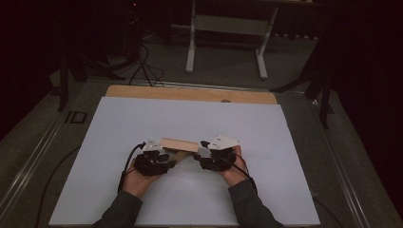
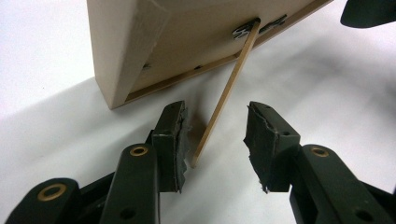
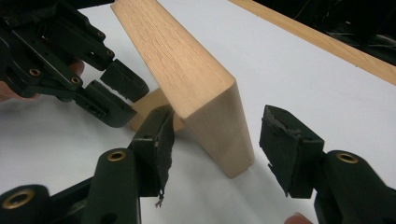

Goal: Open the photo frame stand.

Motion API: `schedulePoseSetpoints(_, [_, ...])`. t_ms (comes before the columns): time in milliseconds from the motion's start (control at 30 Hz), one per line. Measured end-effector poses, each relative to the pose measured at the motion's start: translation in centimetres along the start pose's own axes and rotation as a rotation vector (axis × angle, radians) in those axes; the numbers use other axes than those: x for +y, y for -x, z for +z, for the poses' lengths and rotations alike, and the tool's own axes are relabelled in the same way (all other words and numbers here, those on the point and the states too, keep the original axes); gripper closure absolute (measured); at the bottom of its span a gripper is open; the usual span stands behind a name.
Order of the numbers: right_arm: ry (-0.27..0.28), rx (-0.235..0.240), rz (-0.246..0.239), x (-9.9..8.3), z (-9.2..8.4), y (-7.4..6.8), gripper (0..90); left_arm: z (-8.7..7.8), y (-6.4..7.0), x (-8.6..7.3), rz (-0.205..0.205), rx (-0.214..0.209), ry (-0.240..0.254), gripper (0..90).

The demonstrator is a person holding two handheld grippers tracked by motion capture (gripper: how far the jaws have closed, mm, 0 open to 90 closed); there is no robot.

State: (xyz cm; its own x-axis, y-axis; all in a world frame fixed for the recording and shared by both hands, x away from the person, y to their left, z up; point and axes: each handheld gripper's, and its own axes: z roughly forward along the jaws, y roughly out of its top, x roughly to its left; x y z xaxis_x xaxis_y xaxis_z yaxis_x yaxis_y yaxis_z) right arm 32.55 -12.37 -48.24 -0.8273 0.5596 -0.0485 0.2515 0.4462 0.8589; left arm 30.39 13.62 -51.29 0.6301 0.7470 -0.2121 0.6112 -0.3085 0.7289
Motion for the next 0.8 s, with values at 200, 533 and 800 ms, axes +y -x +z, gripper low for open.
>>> schedulePoseSetpoints(200, [-0.001, 0.004, -0.001, 0.0, -0.1, 0.1, 44.1, -0.2, 0.0, 0.0, -0.001, 0.004, 0.004, 58.0])
schedulePoseSetpoints(533, [-0.003, 0.01, 0.0, -0.1, -0.3, 0.4, 44.2, -0.9, -0.2, 0.0, 0.0, 0.012, 0.015, 58.0])
schedulePoseSetpoints(800, [-0.009, 0.015, 0.0, -0.1, -0.3, 0.4, 44.2, -1.3, -0.2, 0.0, -0.003, 0.018, 0.024, 58.0])
